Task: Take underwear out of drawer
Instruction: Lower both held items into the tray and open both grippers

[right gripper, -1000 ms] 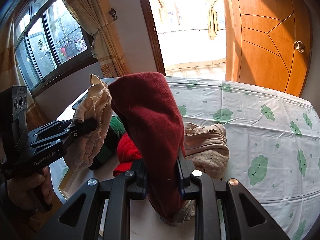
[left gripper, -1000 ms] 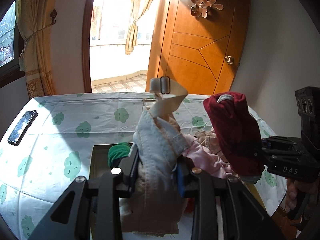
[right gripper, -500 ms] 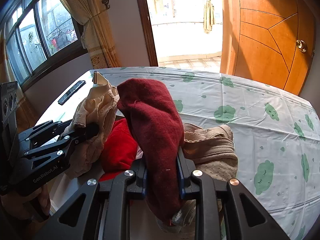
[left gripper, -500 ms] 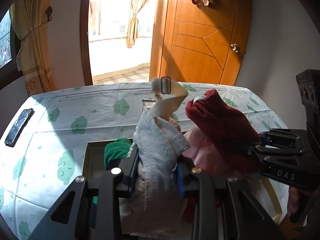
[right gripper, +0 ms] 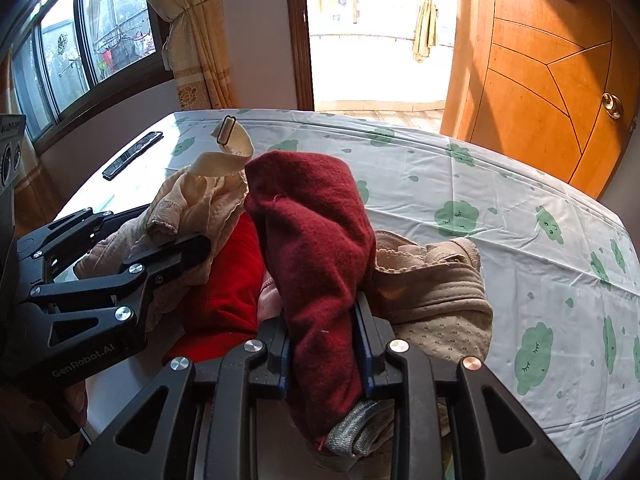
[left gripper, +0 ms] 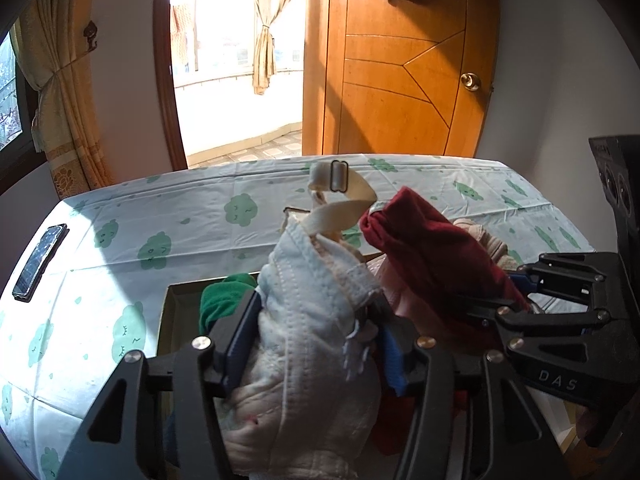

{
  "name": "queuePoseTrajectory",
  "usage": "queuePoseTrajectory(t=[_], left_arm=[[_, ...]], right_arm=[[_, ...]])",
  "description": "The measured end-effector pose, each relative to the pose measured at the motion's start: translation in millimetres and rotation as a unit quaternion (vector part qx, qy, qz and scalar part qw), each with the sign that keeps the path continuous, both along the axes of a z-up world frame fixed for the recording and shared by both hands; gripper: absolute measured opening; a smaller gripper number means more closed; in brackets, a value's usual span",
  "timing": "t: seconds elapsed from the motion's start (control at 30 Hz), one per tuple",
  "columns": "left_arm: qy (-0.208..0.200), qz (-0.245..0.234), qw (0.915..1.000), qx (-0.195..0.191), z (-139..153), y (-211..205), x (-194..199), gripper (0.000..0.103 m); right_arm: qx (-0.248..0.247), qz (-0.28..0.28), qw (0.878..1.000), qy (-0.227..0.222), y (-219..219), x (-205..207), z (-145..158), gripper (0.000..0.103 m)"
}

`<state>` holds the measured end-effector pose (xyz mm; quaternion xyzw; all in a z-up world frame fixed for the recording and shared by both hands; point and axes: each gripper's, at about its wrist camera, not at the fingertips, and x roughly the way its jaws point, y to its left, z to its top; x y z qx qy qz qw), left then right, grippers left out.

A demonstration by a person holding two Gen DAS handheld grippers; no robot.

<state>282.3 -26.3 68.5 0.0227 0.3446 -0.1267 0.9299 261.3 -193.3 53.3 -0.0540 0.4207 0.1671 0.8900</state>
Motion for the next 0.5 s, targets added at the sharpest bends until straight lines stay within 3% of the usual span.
queuePoseTrajectory(t=[0.07,0.1,0.17,0.5], left_arm=[[-0.003,-0.004,1.0,-0.004,3,1,-2,0.059],[-0.006,-0.004,0.9999,-0.009,4,2,-4,0.062],[-0.016,-0.007,0.9996,-0.02,9,4,-9,0.065],[-0.054,-0.028,0.997,-0.047,28,5,-50,0.076]], right_arm=[[0.004,0.002,1.0,-0.001,-1,-1,2,0.04],[0.006,0.003,1.0,0.0,-1,-2,4,0.054],[0.01,-0.002,1.0,-0.001,-4,-5,7,0.069],[0.044,-0.005,0.998,-0.034,-23,-42,31,0.069]])
